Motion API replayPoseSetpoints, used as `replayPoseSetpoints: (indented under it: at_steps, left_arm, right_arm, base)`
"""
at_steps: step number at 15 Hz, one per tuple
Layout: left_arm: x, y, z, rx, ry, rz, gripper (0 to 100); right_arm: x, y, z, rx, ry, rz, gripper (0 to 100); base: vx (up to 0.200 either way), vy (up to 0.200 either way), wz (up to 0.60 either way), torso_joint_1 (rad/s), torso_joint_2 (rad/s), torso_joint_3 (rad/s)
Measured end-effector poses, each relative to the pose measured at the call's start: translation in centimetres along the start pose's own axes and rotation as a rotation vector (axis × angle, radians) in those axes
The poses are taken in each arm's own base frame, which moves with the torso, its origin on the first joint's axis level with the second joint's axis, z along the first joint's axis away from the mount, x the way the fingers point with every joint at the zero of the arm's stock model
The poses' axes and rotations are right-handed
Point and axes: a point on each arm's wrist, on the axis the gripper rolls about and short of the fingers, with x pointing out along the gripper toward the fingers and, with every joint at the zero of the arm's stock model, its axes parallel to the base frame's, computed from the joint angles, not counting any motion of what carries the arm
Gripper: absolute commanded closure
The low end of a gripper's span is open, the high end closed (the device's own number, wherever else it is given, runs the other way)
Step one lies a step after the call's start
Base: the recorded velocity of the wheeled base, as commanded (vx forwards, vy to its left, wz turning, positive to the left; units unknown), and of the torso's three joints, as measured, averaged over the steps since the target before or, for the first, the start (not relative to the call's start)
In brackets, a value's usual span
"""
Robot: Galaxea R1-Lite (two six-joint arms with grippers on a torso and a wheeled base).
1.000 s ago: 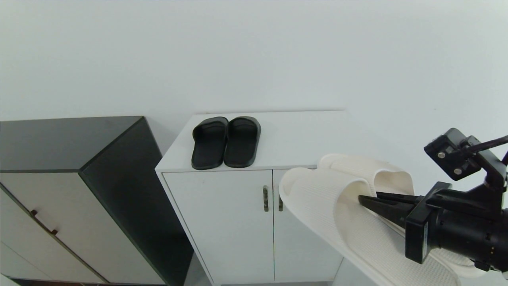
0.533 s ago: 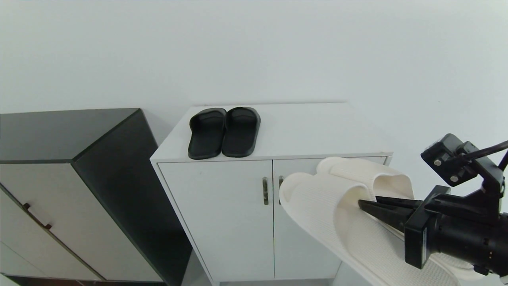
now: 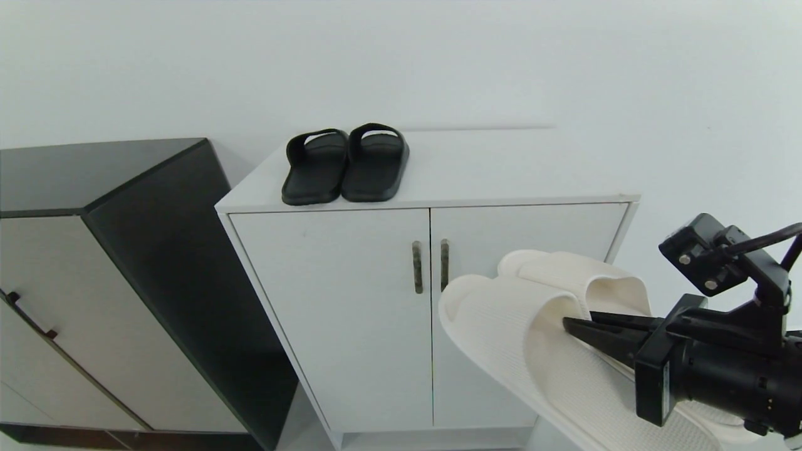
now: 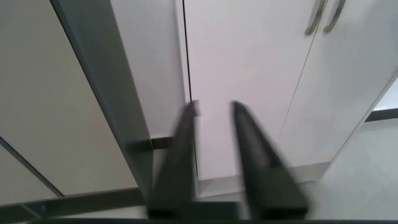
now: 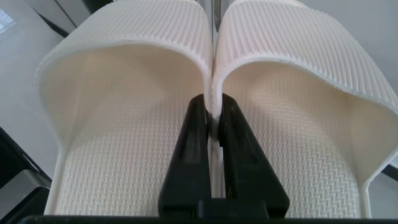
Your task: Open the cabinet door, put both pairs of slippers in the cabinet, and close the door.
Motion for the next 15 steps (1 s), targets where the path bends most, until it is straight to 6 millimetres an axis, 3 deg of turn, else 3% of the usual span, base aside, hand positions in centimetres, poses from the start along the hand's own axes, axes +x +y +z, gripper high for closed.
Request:
replayPoseSetpoints:
  at_steps: [9, 15]
  left_arm:
    - [0.0, 0.0, -0.01, -0.004, 0.001, 0.0, 0]
    - [0.0, 0.0, -0.01, -0.002, 0.001, 0.0, 0]
  right_arm:
    - [0.14, 0.09, -0.04, -0.001, 0.005, 0.019, 100]
    - [0.34, 0.16, -0.44, -0.004, 0.022, 0.021, 100]
  base:
    - [0.0, 0.0, 0.0, -0.128, 0.46, 0.34]
    - [0.0, 0.0, 0.0, -0.04, 0.39, 0.345]
